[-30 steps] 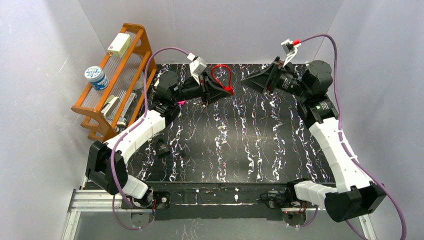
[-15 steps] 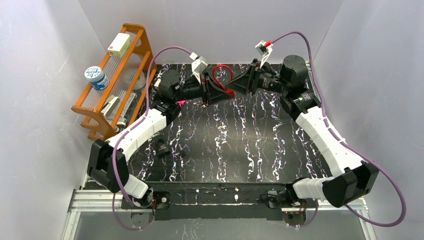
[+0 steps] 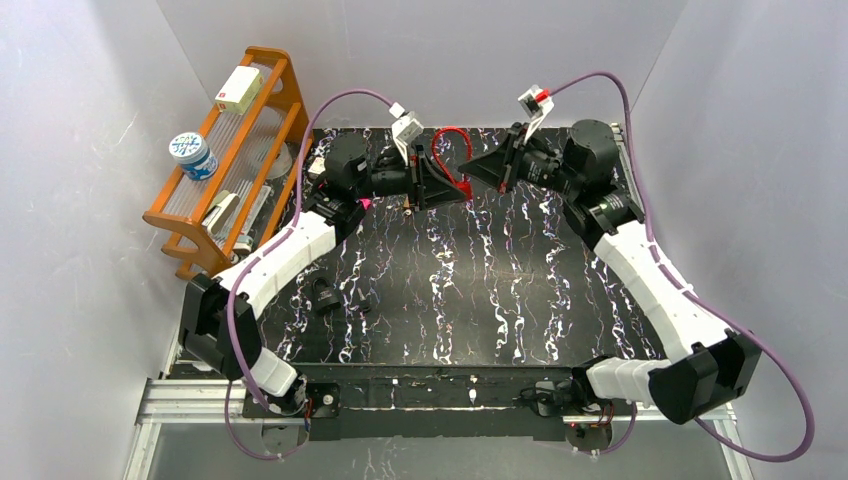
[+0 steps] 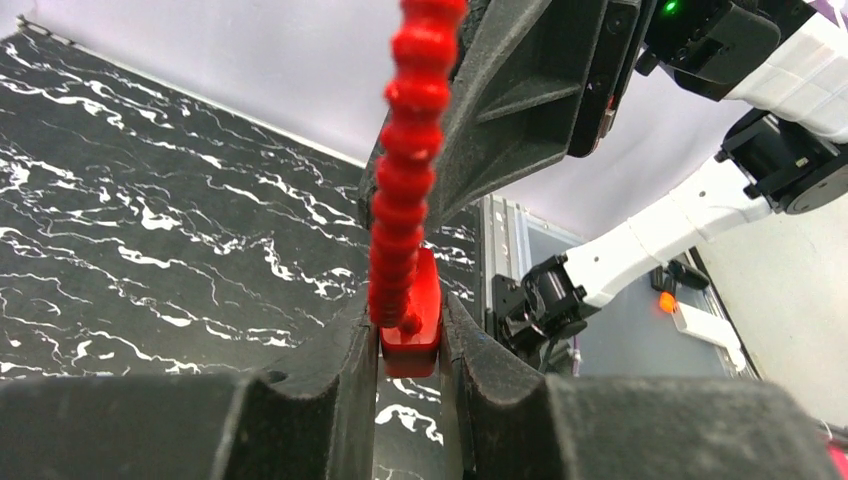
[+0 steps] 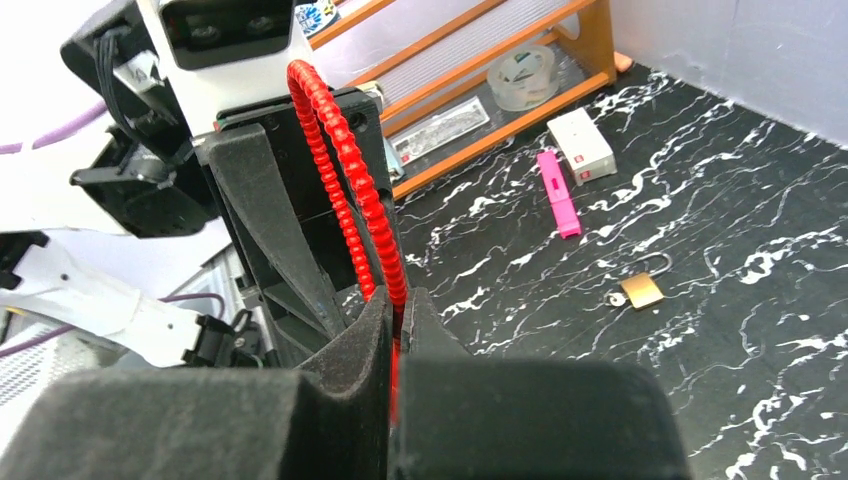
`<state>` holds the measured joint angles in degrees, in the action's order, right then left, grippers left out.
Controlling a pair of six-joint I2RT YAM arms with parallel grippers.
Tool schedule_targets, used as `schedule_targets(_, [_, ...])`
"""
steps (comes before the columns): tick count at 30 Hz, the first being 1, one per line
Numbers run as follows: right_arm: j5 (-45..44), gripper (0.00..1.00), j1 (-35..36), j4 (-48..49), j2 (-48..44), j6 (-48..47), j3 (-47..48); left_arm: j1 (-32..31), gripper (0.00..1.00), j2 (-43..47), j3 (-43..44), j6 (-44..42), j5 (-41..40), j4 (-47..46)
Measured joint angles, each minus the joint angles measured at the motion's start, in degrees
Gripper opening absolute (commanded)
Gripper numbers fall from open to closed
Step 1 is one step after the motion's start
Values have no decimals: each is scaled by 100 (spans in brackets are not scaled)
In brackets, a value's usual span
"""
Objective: Unlock with the key
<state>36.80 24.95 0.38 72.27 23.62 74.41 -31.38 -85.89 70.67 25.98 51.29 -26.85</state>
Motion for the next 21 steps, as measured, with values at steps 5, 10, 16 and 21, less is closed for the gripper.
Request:
schedule_targets(5, [-76, 1, 33, 234, -271, -199, -345, -37, 0, -35, 293, -339, 177, 824])
schedule_targets(10, [-44, 1, 79, 310, -269, -304, -391, -28, 0, -35, 474, -682, 319, 1478])
schedule_targets(16, [-433, 1, 98, 658, -321, -223, -367, -11, 0, -205, 289, -949, 533, 2299])
schedule_targets(21, [-575, 1, 101, 562, -319, -138, -367, -7, 0, -205, 262, -1128, 459, 2542])
